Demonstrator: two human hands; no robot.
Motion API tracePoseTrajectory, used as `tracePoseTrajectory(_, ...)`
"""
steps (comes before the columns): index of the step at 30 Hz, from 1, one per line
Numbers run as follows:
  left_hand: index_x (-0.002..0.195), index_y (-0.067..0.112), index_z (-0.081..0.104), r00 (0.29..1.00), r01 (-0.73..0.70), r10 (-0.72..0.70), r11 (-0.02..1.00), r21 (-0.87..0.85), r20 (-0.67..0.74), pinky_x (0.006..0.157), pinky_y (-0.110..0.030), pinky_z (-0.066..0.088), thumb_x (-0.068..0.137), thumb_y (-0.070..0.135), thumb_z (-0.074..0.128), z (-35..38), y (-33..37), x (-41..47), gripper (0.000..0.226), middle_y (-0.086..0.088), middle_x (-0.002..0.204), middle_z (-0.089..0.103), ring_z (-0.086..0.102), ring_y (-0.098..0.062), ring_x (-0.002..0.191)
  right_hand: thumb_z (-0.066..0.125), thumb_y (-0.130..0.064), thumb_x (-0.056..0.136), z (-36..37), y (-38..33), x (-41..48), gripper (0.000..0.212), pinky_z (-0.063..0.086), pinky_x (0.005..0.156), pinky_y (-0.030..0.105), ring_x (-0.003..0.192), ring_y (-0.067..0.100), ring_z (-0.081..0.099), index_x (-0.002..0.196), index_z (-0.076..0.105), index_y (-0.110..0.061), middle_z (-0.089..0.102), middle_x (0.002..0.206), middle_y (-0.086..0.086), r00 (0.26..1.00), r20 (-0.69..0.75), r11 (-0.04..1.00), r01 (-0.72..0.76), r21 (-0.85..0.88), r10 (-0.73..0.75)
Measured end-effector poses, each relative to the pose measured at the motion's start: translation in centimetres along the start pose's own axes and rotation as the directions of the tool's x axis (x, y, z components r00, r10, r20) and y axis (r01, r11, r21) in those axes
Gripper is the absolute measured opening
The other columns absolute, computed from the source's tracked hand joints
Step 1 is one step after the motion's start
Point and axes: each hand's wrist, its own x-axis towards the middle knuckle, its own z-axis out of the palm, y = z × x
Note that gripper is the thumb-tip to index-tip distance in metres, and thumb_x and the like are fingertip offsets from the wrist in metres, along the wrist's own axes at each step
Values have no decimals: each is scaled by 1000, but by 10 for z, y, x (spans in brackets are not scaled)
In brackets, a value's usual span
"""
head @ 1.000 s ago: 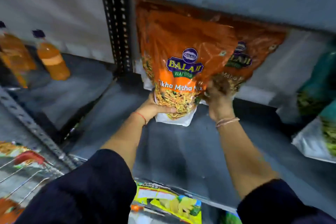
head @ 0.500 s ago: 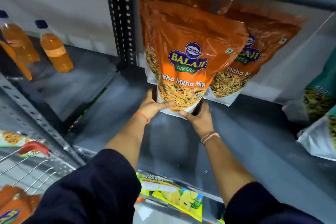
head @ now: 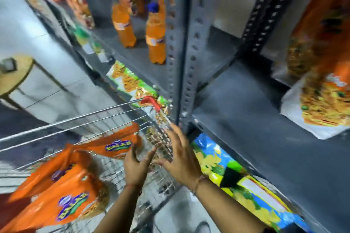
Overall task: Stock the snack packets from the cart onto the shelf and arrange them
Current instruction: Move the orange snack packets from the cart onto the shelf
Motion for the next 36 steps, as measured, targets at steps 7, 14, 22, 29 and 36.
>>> tracePoseTrajectory(7, 97, 5, 54, 905, 392, -421, 880, -269, -58, 64, -22, 51, 62, -18, 67, -66, -93, 85, 44, -1, 78, 73, 64, -10, 72, 82, -18, 61, 119, 30, 91, 115, 16, 109, 19, 142, 23, 17, 143, 2, -7, 13, 154, 15, 825, 491, 951, -310, -26, 282)
tracePoseTrajectory(14, 91, -7, 54, 881, 469, -474, 873, -135, -7, 86, -39, 49, 73, -22, 54, -75, -175, 164, 24, -32, 106, 56, 51, -36, 100, 61, -2, 80, 226, 67, 132, 57, 43, 77, 15, 115, 37, 50, 132, 37, 3, 51, 129, 21, 616, 590, 800, -594, -89, 523)
tracePoseTrajectory(22, 131, 8, 32, 977, 197, -188, 977, -82, 99, 71, -16, 48, 71, 4, 72, -86, -165, 139, 72, -19, 130, 52, 54, -28, 113, 70, 4, 71, 206, 70, 126, 70, 41, 90, 22, 116, 24, 50, 132, 37, -6, 52, 132, 14, 672, 603, 787, -607, 114, 430)
tracePoseTrajectory(29, 107, 36, 39, 983, -186, 180, 948, -258, -47, 90, -15, 43, 52, 69, 66, -101, -46, 57, 69, 33, 107, 58, 53, 17, 95, 68, -6, 75, 110, -4, 70, 78, 41, 101, 21, 116, 8, 50, 139, 22, -12, 39, 144, 12, 849, 473, 664, -497, 558, 237)
tracePoseTrajectory(36, 124, 43, 18, 817, -572, 572, 785, -240, -74, 91, 9, 22, 74, 67, 48, -47, 37, -56, 63, 52, 131, 21, 25, 35, 112, 70, 9, 60, -13, -38, -27, 81, 50, 77, 12, 95, -6, 62, 120, 33, -28, 65, 113, -15, 974, 182, 660, -225, 717, 133)
